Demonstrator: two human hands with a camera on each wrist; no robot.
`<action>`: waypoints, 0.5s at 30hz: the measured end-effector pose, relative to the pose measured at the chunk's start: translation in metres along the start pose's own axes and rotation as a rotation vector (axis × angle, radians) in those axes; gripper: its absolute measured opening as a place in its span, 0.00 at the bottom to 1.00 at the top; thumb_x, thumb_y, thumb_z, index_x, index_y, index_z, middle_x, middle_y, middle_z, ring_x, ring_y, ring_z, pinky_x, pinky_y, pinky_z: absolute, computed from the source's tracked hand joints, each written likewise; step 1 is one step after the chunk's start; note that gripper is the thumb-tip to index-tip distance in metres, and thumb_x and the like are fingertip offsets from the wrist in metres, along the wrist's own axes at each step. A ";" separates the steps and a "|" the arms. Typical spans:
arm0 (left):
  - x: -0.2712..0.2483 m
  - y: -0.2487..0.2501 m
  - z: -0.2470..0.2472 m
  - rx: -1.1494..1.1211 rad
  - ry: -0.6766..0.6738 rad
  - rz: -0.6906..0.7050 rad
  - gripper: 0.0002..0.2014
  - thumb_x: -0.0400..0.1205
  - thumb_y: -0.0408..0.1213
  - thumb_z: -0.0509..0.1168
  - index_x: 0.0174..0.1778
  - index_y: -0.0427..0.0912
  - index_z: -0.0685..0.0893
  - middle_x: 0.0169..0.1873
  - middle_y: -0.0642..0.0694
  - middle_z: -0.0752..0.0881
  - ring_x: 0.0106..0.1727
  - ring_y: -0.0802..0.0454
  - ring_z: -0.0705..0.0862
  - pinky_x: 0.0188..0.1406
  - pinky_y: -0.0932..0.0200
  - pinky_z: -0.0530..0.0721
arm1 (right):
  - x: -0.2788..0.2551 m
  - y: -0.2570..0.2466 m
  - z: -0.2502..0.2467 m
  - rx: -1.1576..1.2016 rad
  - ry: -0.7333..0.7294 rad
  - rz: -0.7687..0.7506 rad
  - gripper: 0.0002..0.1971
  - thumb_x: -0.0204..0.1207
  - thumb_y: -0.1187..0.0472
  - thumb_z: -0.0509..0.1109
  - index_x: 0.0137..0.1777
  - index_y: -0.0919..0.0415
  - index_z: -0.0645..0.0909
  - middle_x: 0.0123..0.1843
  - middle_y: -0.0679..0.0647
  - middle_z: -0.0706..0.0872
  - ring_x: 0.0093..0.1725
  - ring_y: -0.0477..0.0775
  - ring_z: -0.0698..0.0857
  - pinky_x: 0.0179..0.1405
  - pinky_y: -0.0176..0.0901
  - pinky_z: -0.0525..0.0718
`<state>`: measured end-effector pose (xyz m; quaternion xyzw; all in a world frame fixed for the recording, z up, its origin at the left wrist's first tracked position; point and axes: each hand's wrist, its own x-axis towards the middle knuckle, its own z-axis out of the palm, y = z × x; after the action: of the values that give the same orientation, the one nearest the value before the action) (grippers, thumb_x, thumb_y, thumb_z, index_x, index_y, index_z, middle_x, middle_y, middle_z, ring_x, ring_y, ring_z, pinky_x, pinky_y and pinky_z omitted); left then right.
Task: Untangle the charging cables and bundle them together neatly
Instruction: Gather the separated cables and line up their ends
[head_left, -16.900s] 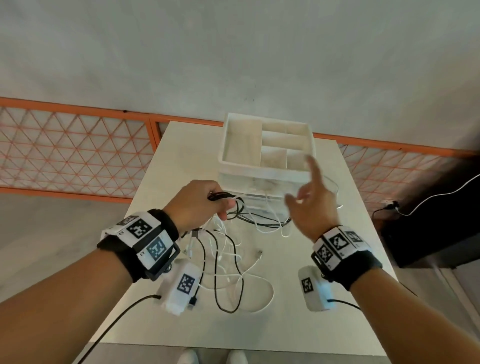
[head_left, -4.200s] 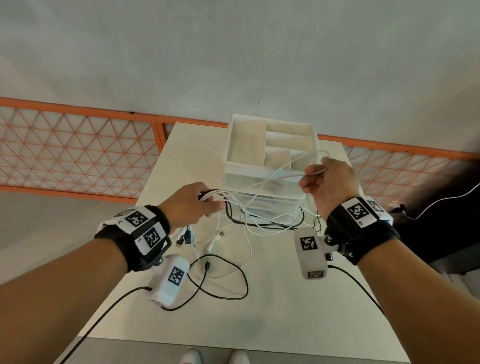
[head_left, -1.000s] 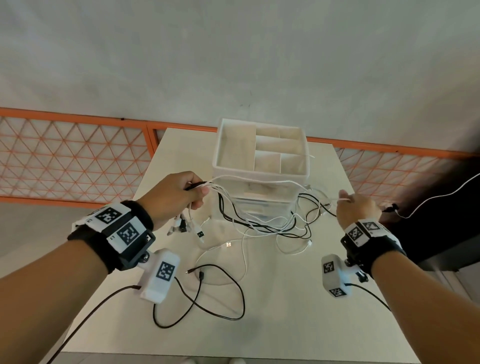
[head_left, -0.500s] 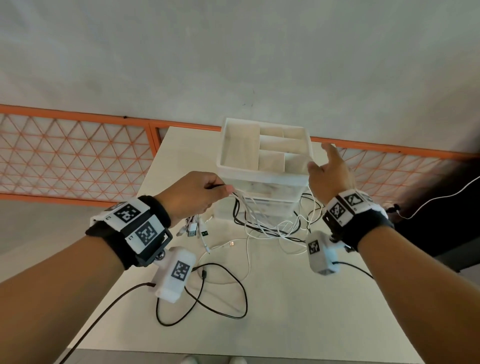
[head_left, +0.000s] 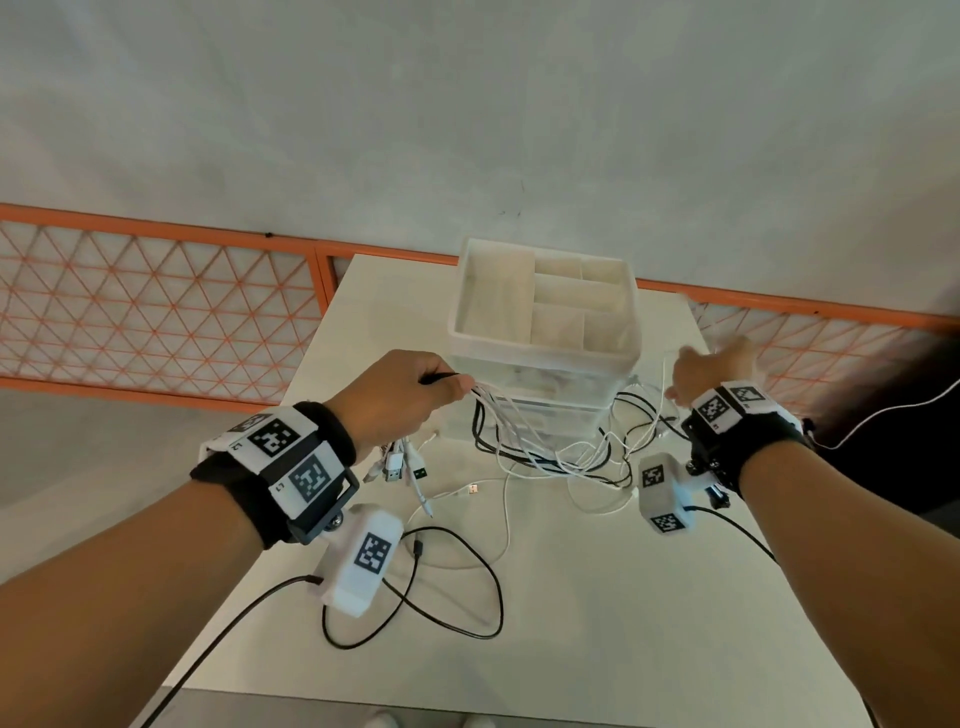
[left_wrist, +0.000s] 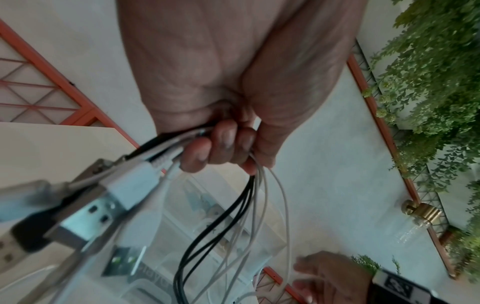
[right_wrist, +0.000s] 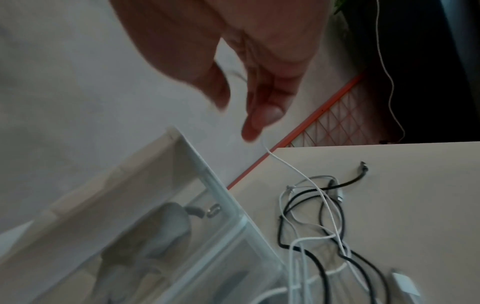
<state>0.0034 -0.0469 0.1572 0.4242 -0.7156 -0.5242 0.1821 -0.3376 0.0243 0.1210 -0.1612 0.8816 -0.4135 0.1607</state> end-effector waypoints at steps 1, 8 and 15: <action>0.000 0.001 0.000 -0.004 0.009 0.005 0.16 0.84 0.46 0.68 0.46 0.34 0.86 0.23 0.51 0.70 0.24 0.55 0.66 0.27 0.61 0.68 | -0.003 0.003 -0.001 -0.016 -0.073 0.020 0.32 0.70 0.60 0.69 0.76 0.63 0.69 0.65 0.67 0.83 0.57 0.69 0.89 0.56 0.64 0.90; 0.007 0.010 0.007 0.021 0.114 0.126 0.12 0.84 0.44 0.68 0.47 0.37 0.86 0.22 0.56 0.72 0.23 0.58 0.68 0.28 0.59 0.68 | -0.125 -0.030 -0.005 0.141 -0.419 -0.589 0.27 0.76 0.55 0.78 0.75 0.44 0.77 0.25 0.45 0.76 0.24 0.44 0.73 0.29 0.33 0.75; -0.012 0.015 -0.002 0.286 -0.089 0.274 0.11 0.85 0.47 0.65 0.50 0.45 0.89 0.30 0.55 0.82 0.24 0.64 0.76 0.25 0.72 0.73 | -0.128 -0.007 0.035 -0.456 -0.565 -0.582 0.07 0.76 0.45 0.74 0.44 0.46 0.85 0.37 0.44 0.86 0.43 0.50 0.84 0.38 0.35 0.75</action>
<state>0.0050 -0.0373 0.1737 0.3208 -0.8412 -0.4057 0.1578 -0.2066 0.0494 0.1245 -0.5394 0.7898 -0.1768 0.2324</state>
